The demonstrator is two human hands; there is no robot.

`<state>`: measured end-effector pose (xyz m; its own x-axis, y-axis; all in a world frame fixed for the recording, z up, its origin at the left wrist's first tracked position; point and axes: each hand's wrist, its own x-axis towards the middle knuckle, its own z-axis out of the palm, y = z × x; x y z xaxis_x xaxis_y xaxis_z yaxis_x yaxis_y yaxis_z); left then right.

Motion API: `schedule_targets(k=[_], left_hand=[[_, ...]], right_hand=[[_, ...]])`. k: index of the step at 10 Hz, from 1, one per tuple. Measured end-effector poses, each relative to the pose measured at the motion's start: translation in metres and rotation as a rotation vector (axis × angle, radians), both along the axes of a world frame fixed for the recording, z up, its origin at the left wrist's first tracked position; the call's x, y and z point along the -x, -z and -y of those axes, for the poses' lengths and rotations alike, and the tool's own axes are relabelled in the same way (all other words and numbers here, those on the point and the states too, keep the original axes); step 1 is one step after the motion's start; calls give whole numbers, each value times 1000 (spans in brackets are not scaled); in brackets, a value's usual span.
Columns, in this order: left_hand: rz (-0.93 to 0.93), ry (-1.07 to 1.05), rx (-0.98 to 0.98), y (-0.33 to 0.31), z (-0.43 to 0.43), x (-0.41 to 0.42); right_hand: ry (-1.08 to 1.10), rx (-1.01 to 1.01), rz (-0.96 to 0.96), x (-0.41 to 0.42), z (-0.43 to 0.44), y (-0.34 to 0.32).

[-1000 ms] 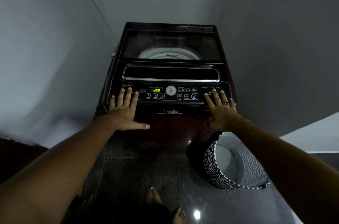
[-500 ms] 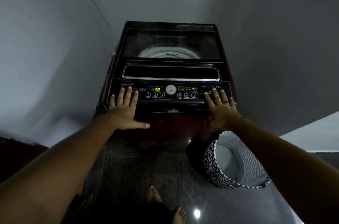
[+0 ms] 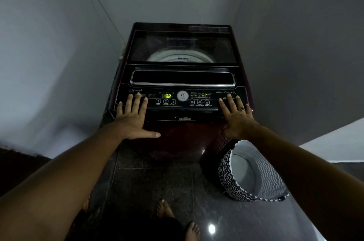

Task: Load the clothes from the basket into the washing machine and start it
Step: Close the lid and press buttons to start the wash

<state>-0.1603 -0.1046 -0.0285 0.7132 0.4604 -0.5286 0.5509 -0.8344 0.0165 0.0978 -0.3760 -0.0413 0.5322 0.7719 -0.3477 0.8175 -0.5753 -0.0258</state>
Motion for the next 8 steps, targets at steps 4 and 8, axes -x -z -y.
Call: schedule_targets(k=[4, 8], left_hand=[[0, 0, -4, 0, 0, 0], [3, 6, -24, 3, -1, -1]], right_hand=[[1, -5, -1, 1, 1, -2], [3, 1, 1, -1, 0, 1]])
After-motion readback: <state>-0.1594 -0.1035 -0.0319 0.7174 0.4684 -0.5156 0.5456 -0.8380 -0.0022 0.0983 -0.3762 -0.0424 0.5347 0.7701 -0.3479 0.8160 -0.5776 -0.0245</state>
